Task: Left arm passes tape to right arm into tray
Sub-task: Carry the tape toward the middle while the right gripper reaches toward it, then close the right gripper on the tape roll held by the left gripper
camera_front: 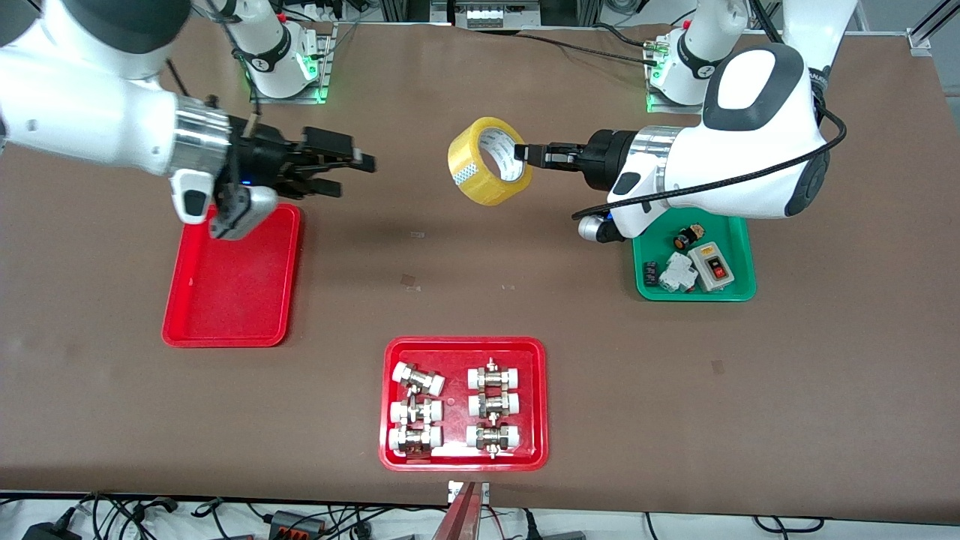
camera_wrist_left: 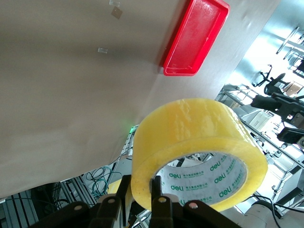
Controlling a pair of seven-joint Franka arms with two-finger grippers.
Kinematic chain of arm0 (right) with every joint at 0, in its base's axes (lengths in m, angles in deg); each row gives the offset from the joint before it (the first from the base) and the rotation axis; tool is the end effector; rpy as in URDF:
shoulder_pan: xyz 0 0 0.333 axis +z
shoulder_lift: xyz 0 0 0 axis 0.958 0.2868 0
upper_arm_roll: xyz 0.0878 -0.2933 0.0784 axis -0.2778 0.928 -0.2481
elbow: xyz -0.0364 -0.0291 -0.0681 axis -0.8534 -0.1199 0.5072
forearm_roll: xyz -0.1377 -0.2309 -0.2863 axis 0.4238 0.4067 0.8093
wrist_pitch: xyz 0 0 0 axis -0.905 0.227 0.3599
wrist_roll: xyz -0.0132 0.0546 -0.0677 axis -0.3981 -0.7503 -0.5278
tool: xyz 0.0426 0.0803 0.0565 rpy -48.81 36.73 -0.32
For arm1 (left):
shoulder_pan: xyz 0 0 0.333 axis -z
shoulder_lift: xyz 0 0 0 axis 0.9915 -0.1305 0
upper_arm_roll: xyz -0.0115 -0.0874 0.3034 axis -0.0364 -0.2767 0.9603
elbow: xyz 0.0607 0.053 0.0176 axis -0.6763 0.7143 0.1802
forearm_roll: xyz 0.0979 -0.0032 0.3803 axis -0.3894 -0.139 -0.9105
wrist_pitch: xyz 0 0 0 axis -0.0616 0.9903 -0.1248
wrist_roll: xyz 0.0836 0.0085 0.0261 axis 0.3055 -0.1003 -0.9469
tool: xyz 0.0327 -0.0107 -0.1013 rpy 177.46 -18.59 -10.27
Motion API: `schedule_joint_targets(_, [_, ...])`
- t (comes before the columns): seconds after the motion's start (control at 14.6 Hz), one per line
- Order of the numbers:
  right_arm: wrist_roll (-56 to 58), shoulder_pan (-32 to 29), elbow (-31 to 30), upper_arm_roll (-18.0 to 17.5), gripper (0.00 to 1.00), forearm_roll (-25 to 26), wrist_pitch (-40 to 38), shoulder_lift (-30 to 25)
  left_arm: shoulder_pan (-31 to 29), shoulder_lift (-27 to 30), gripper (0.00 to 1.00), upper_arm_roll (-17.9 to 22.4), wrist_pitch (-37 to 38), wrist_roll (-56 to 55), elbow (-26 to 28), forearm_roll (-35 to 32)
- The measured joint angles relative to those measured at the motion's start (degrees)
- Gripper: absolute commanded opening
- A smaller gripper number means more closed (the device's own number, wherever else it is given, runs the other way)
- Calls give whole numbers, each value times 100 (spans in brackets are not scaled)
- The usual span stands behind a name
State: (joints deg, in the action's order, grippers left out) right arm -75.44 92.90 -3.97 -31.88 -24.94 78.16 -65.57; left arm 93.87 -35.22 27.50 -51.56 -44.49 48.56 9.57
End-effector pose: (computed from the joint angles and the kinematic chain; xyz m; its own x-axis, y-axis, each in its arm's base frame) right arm 0.5699 0.2700 0.5637 0.9907 0.1079 -0.0829 0.0167 -0.7007 -0.7133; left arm 0.5686 -0.3204 0.5334 0.8264 -0.0500 -0.5608 0.3860 -0.6749 0.6289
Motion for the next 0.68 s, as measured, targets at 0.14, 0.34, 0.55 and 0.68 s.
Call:
schedule_joint_targets(0.14, [-462, 425, 155, -4, 100, -2, 310, 147, -2, 0, 0, 1, 0, 0, -3, 0])
schedule_joint_targets(0.34, [-1095, 777, 447, -4, 100, 80, 398, 230, -16, 0, 0, 1, 0, 0, -17, 0])
schedule_joint_targets(0.55, [-1542, 924, 619, -3, 100, 117, 445, 230, -28, 0, 0, 1, 4, 0, -31, 0])
schedule_joint_targets(0.68, [-1696, 1032, 626, -2, 100, 118, 619, 239, -29, 0, 0, 0, 6, 0, -33, 0])
